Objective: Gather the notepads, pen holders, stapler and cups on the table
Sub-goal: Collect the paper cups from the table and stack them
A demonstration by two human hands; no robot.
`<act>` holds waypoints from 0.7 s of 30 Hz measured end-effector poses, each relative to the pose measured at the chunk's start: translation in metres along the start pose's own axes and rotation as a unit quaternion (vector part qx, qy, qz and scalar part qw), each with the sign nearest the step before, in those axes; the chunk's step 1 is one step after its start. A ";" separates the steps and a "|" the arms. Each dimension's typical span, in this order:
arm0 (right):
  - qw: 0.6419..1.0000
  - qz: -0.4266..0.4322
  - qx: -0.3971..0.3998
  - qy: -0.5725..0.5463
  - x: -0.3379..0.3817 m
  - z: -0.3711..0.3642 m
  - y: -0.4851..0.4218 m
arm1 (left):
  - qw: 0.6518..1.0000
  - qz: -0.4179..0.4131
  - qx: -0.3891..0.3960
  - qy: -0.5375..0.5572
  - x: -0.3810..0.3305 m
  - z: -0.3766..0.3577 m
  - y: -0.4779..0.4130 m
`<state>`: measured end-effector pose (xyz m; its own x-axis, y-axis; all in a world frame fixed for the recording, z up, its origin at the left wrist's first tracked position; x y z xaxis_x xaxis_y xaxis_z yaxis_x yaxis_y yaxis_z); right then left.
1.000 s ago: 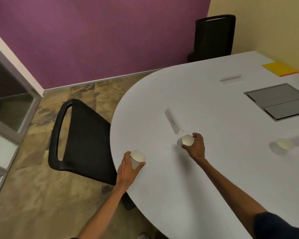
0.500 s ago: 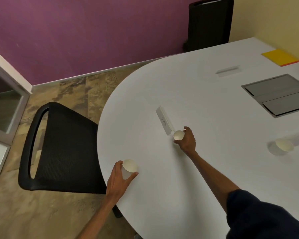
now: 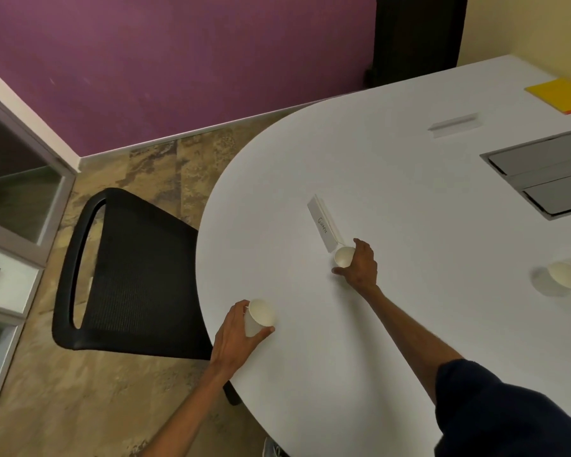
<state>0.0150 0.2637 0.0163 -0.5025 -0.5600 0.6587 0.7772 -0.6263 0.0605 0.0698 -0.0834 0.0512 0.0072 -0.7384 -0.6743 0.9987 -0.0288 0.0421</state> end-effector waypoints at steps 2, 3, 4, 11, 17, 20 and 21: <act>0.999 0.034 -0.024 -0.001 0.008 0.003 0.006 | 1.000 -0.004 -0.004 -0.001 -0.002 0.005 0.002; 0.998 0.051 -0.034 -0.006 0.014 0.005 0.011 | 1.000 -0.006 -0.008 -0.001 -0.003 0.008 0.003; 0.997 0.066 -0.043 -0.014 0.020 0.006 0.016 | 1.000 -0.007 -0.013 -0.003 -0.004 0.010 0.005; 0.975 0.167 0.079 -0.127 0.081 -0.016 0.076 | 0.999 -0.018 -0.049 -0.008 -0.007 0.028 0.028; 0.913 0.198 0.318 -0.159 0.154 -0.037 0.149 | 0.993 0.001 -0.115 0.016 -0.004 0.056 0.062; 0.882 0.204 0.394 -0.160 0.179 -0.057 0.192 | 0.987 0.020 -0.154 0.033 0.010 0.073 0.078; 0.871 0.205 0.417 -0.157 0.185 -0.065 0.206 | 0.986 0.021 -0.161 0.028 0.015 0.079 0.084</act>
<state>0.0574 -0.0038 0.1016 -0.0905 -0.3855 0.9183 0.9375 0.2781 0.2091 0.1501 -0.1501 0.1023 0.0432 -0.6963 -0.7164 0.9615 0.2238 -0.1595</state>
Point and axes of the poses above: each hand's wrist, its own y-axis away from the middle knuckle, its own z-axis out of the back of the hand, x = y × z, the point moved 6 cm from there along -y, towards the middle knuckle, and after that the axes turned 13 degrees about -x, right-handed, at the moved point
